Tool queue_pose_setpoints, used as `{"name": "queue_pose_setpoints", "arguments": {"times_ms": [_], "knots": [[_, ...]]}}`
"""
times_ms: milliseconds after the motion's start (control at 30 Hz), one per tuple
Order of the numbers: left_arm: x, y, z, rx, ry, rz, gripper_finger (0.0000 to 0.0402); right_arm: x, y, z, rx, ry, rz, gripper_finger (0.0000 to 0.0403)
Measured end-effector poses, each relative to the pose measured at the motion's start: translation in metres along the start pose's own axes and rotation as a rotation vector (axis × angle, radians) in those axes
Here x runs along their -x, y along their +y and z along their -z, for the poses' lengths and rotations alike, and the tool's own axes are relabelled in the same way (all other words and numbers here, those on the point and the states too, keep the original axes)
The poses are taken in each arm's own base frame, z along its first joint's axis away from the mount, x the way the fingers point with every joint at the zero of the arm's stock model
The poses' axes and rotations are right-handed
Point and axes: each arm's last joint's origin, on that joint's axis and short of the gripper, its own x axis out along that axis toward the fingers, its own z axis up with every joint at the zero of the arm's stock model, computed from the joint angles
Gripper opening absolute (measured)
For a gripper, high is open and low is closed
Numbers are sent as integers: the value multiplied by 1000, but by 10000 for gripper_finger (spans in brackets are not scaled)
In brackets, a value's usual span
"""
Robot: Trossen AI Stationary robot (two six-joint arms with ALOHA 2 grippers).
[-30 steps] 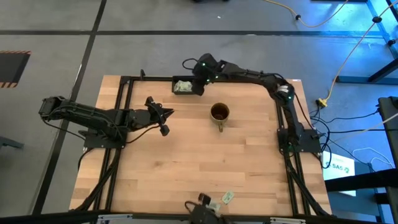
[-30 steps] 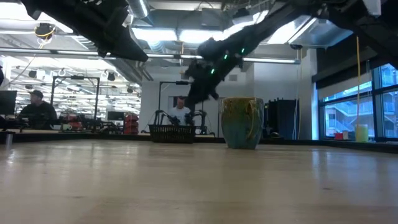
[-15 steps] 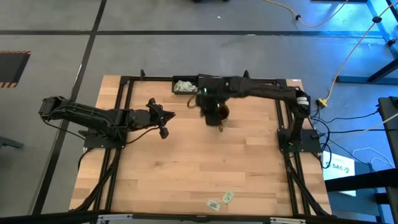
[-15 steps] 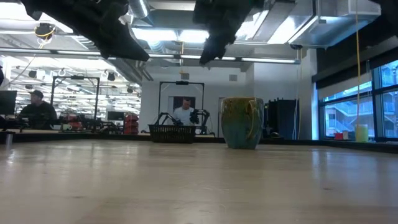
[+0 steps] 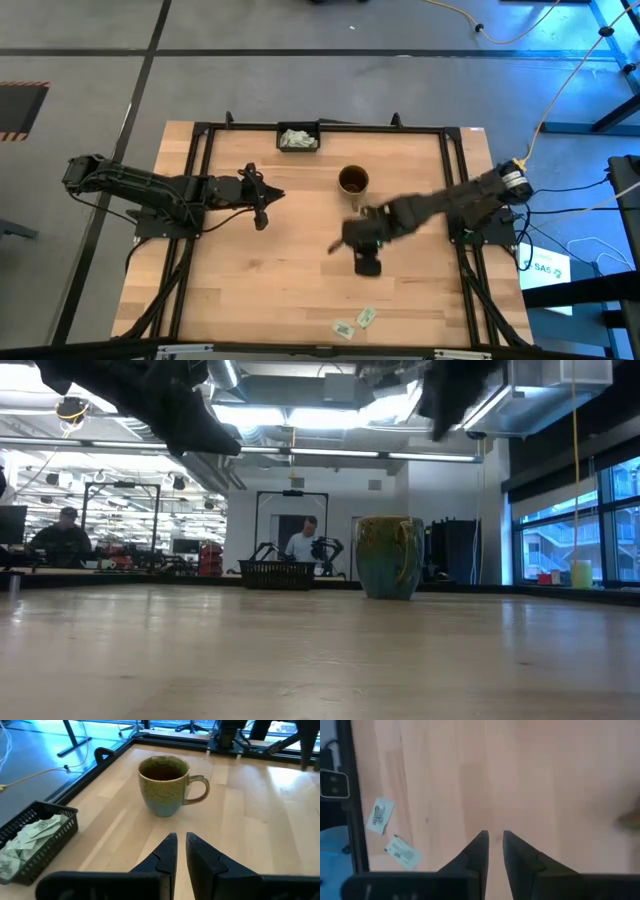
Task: Pick and place Stevia / Truvia into bins
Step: Put the stevia packet into the black container
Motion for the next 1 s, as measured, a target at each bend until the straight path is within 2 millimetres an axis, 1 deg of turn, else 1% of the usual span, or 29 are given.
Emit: {"name": "queue_pose_setpoints", "arguments": {"times_ms": [100,200,333,433,567,667,733,867,1000], "knots": [[0,0,0,0,3,15,33,-16,25,23,-46,29,-8,61],[0,-1,0,-1,3,18,33,-30,47,41,-5,15,-58,62],[0,-1,0,0,3,18,33,-42,68,59,37,-34,-99,67],[0,-1,0,-1,3,18,33,-48,76,71,25,-59,-87,87],[0,-1,0,-2,3,17,33,-51,81,78,-58,-66,-80,115],[0,-1,0,-2,2,17,33,-50,85,79,-83,-69,-92,123],[0,-1,0,-2,1,17,33,-48,90,81,-40,-73,-107,124],[0,-1,0,0,0,17,33,-42,106,82,52,-103,-137,124],[0,-1,0,0,1,17,33,-47,116,82,68,-92,-125,124]]}}
